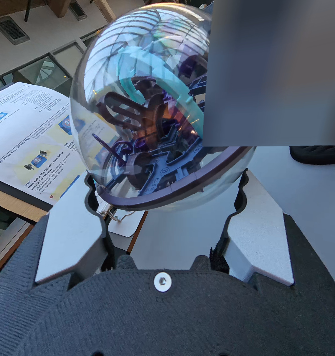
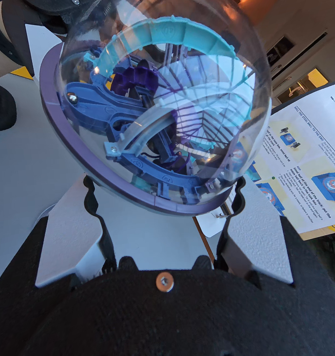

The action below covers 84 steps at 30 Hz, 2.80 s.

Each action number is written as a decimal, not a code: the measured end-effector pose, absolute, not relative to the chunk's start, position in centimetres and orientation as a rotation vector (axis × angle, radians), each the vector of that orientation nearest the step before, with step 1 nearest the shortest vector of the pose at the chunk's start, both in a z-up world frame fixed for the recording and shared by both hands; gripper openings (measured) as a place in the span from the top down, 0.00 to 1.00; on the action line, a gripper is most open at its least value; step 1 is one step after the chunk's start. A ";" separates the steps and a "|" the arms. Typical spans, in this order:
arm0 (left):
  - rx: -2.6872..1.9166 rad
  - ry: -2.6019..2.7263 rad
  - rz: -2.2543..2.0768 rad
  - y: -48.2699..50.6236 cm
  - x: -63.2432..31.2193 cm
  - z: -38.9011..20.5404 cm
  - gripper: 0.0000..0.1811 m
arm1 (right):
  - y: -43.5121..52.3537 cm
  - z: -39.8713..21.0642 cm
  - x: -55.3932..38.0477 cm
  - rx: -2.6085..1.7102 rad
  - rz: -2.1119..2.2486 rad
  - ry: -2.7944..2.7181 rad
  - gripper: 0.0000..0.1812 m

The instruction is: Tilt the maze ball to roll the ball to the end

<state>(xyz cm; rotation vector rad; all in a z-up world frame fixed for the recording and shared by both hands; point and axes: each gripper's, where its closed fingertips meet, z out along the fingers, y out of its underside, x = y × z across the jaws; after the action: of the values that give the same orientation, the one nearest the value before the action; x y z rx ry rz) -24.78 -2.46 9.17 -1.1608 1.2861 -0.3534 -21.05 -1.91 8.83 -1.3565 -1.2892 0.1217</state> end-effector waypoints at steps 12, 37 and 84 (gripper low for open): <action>-1.202 1.279 -0.432 -2.4 -24.6 8.8 0.20 | -2.0 8.7 -21.0 -1.387 0.176 -1.282 0.21; -1.298 1.283 -0.474 -1.7 -24.6 7.6 0.20 | -1.3 7.4 -21.0 -1.461 0.260 -1.280 0.21; -1.260 1.258 -0.441 -2.1 -24.2 8.1 0.20 | -1.4 7.6 -20.5 -1.414 0.262 -1.291 0.21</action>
<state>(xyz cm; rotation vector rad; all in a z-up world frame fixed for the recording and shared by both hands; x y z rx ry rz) -24.15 -2.07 8.15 -1.2602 1.2585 -0.4408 -20.50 -1.39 7.62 -1.4144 -1.2913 0.2624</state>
